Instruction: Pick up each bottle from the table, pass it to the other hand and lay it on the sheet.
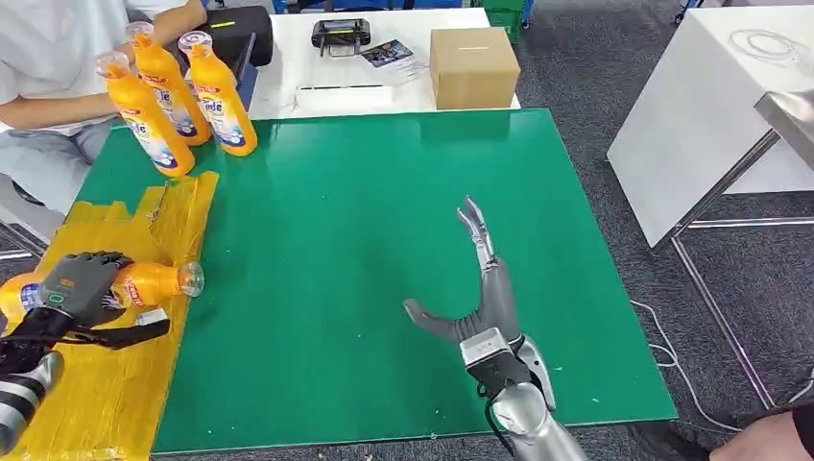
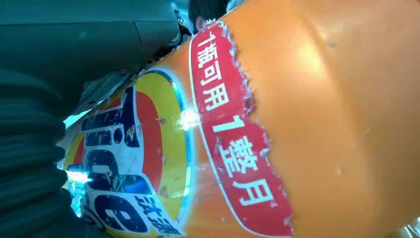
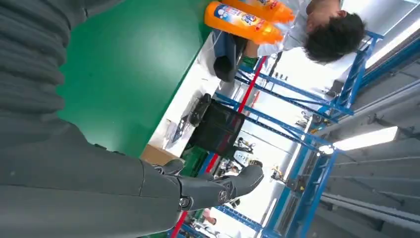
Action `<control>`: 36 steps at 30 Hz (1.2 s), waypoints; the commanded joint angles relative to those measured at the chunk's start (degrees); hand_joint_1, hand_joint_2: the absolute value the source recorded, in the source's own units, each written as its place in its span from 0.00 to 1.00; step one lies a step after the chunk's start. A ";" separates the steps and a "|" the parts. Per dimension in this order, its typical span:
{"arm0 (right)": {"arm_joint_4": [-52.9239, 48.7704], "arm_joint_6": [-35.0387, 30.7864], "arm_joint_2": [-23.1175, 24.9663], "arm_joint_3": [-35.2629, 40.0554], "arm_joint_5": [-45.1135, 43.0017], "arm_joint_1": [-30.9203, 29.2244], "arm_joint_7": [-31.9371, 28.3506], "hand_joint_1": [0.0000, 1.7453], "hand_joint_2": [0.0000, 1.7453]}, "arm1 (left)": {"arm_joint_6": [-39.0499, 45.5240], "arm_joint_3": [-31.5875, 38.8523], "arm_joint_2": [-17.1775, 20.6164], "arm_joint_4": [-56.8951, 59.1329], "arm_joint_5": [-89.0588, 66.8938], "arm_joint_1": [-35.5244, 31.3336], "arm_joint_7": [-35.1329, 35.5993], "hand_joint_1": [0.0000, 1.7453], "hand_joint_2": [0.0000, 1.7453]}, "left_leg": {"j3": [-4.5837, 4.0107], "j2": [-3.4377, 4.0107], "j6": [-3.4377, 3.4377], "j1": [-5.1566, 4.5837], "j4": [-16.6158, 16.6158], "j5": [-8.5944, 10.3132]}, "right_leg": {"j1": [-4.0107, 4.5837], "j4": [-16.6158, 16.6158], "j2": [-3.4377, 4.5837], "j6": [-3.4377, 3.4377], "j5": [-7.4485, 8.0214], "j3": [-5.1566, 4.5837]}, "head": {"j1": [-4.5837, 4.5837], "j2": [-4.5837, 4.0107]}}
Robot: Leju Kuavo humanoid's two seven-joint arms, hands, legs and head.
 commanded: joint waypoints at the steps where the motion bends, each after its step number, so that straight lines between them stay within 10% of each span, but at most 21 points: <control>1: 1.71 0.40 -1.66 -0.80 -0.34 -1.29 -0.04 0.00 1.00 | 0.73 0.41 -0.39 0.93 6.31 7.12 -3.28 1.00 1.00 | 0.35 0.15 0.04 -0.03 -0.11 -0.10 | -0.01 -0.12 0.08 -0.03 -0.07 0.29 | -0.02 0.00; 11: 3.62 -0.08 -1.46 -0.77 0.46 -2.61 -0.07 0.00 1.00 | -1.92 3.44 -5.15 -7.35 17.27 13.34 -10.94 1.00 1.00 | 0.29 -0.13 0.05 -0.04 -0.10 -0.04 | -0.02 -0.14 -0.12 -0.01 -0.04 0.28 | 0.00 0.00; 13: 4.22 -0.12 -1.27 -0.36 1.15 -3.04 0.23 0.00 1.00 | -0.46 3.26 -6.26 -6.03 15.81 12.38 -9.19 0.00 1.00 | 0.28 -0.16 0.06 -0.05 -0.09 -0.03 | -0.04 -0.12 -0.18 -0.01 -0.05 0.29 | -0.02 0.00; 36: 6.40 -0.54 -1.00 1.38 2.32 -4.41 0.85 0.00 1.00 | 6.12 8.93 -11.78 -3.60 2.17 9.29 -0.28 0.00 1.00 | 0.35 -0.22 0.06 -0.01 -0.05 -0.01 | 0.01 -0.09 -0.32 -0.03 -0.04 0.44 | -0.02 0.00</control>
